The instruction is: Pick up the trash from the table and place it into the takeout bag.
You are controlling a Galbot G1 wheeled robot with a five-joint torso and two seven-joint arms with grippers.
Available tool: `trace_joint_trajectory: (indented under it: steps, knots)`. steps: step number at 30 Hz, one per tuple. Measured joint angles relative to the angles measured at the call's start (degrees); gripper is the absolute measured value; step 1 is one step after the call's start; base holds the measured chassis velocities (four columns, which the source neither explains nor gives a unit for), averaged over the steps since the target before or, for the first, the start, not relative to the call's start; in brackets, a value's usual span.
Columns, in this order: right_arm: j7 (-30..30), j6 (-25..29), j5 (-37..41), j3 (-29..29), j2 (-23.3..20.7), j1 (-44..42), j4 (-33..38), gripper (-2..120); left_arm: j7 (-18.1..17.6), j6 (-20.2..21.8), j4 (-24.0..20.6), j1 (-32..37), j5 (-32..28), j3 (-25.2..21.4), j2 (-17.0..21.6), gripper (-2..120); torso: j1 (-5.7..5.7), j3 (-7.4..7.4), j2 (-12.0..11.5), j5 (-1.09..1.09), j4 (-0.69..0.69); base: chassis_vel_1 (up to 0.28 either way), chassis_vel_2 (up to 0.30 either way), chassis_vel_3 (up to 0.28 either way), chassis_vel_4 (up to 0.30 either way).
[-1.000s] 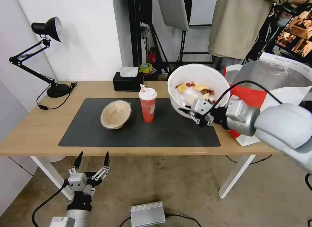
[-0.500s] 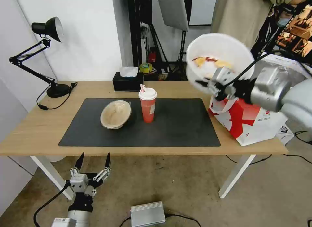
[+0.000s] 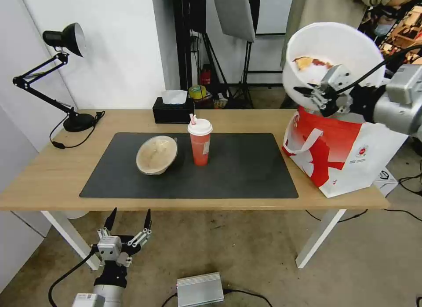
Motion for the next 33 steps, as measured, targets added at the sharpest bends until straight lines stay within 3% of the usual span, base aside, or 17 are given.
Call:
trace_joint_trajectory:
  steps: [6,33]
  knots:
    - [0.15,0.90,-0.96,6.02,-0.79,-6.60,-0.98,0,0.03,0.21,0.11,-0.16,0.15,0.58,0.51,100,0.00,0.00,0.01,-0.01,0.01,0.000,0.000,0.000,0.000]
    - [1.84,2.02,-6.49,5.78,5.80,-11.64,-9.74,0,0.16,0.28,1.15,-0.46,-0.05,0.19,0.72,100,0.00,0.00,0.01,-0.01,0.01,0.000,0.000,0.000,0.000]
